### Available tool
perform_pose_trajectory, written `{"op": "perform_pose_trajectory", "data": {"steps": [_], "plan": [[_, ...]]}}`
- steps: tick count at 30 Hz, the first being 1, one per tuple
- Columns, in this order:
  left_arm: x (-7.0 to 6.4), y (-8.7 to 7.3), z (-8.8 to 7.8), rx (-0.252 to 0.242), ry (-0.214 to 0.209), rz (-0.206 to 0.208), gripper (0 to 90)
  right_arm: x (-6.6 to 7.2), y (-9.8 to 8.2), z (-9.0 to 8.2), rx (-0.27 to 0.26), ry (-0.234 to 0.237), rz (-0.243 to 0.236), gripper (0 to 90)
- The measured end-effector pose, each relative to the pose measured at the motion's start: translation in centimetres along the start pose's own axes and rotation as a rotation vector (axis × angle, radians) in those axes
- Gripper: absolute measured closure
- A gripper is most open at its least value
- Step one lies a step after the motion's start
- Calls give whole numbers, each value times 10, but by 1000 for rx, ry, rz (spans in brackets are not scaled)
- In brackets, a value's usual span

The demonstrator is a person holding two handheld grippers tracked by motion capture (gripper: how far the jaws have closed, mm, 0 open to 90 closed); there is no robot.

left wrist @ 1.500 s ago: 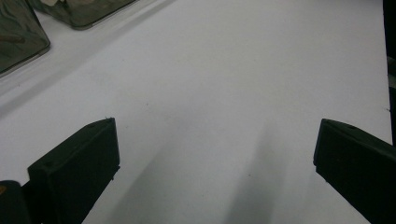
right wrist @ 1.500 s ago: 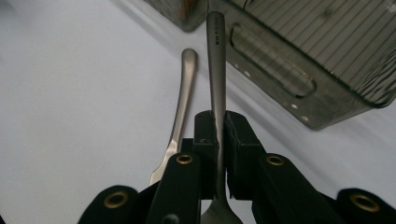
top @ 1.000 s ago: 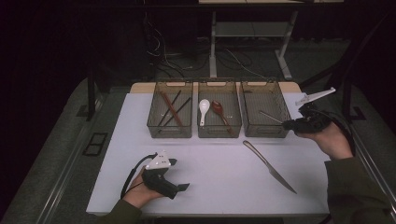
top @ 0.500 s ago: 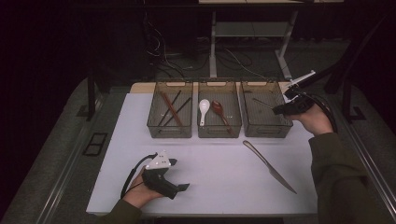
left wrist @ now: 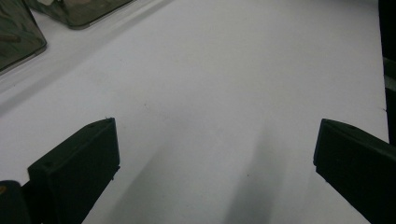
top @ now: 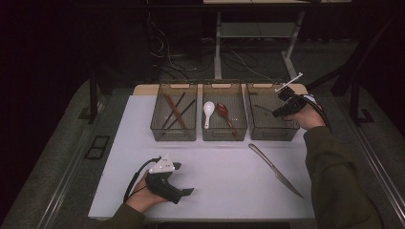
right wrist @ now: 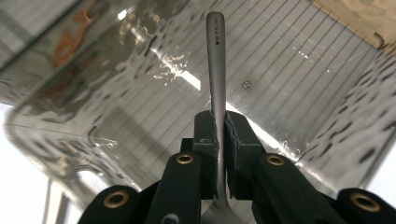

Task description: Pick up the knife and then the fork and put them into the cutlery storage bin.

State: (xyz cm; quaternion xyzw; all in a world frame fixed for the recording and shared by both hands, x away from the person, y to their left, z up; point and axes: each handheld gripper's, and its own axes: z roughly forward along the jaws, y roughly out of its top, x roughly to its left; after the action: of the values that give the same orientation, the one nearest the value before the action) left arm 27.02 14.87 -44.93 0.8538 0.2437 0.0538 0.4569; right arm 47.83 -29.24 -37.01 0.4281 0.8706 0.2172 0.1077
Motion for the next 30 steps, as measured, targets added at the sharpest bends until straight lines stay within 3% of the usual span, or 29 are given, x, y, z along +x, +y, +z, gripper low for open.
{"op": "perform_pose_trajectory", "data": {"steps": [7,17,23,30], "plan": [[0,0,0,4,-2,1,0,-2,-1,16,34,-3,-19,833],[0,0,0,4,-4,3,0,-7,-3,26,44,-11,-23,824],[0,0,0,5,-4,3,0,-9,-3,19,-5,-20,-11,671],[-1,0,0,6,-4,3,0,-10,-10,5,-77,37,47,557]]}}
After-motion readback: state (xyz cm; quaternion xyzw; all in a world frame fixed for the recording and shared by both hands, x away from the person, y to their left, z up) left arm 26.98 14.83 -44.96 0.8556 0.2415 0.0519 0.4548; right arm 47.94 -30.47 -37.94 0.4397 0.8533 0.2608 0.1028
